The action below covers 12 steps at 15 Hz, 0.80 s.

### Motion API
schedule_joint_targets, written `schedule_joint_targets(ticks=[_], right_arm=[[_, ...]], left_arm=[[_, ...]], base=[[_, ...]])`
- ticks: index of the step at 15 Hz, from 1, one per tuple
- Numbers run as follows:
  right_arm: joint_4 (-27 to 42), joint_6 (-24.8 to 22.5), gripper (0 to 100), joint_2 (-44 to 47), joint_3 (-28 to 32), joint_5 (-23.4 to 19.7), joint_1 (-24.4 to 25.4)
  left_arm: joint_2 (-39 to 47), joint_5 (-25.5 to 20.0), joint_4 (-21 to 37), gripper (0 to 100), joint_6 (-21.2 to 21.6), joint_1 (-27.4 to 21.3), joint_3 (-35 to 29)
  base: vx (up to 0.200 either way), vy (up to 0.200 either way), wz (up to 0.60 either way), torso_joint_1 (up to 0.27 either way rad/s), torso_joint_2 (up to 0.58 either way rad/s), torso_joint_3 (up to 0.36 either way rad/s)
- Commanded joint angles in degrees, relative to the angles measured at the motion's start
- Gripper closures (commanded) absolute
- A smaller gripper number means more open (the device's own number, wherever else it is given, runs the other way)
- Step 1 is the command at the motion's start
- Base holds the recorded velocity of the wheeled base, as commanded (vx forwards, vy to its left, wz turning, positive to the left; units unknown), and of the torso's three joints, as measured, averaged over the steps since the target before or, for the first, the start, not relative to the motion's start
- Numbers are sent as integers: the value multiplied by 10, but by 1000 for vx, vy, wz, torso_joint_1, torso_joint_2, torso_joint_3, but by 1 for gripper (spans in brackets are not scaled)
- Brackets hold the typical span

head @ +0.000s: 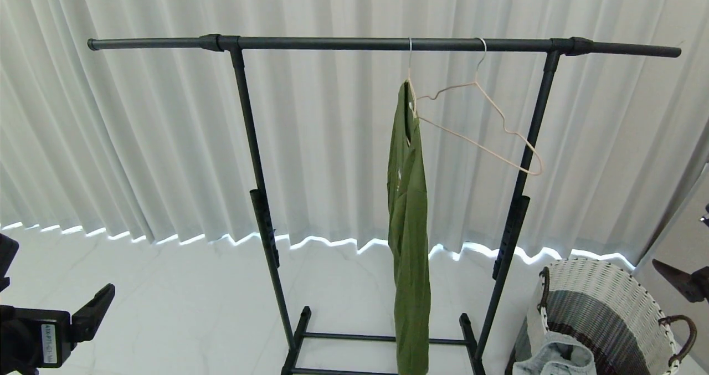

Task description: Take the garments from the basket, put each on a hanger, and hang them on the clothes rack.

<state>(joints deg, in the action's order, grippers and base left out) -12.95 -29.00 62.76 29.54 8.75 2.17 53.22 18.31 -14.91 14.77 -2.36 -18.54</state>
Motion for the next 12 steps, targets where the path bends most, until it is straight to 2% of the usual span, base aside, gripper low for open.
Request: schedule_joint_targets(ticks=[1, 3, 6, 9, 12], right_arm=[[-1, 1, 0, 32, 0, 0, -1], [-1, 1, 0, 48, -2, 4, -1], [-2, -1, 0, 54, -15, 18, -1], [-2, -2, 0, 54, -34, 19, -16], [-1, -4, 0, 52, -58, 26, -36]], left_arm=[[23, -13, 0, 0, -1, -2, -6], [23, -39, 0, 0, 0, -2, -2], [27, -43, 1, 0, 5, -2, 3], [21, -44, 0, 0, 21, -4, 15], [23, -44, 1, 0, 22, -6, 16]], base=[[0, 0, 0, -144, 466, 325], [0, 0, 0, -127, 464, 332], [0, 0, 0, -108, 458, 342], [0, 0, 0, -32, 168, 137], [0, -200, 0, -2, 33, 32]])
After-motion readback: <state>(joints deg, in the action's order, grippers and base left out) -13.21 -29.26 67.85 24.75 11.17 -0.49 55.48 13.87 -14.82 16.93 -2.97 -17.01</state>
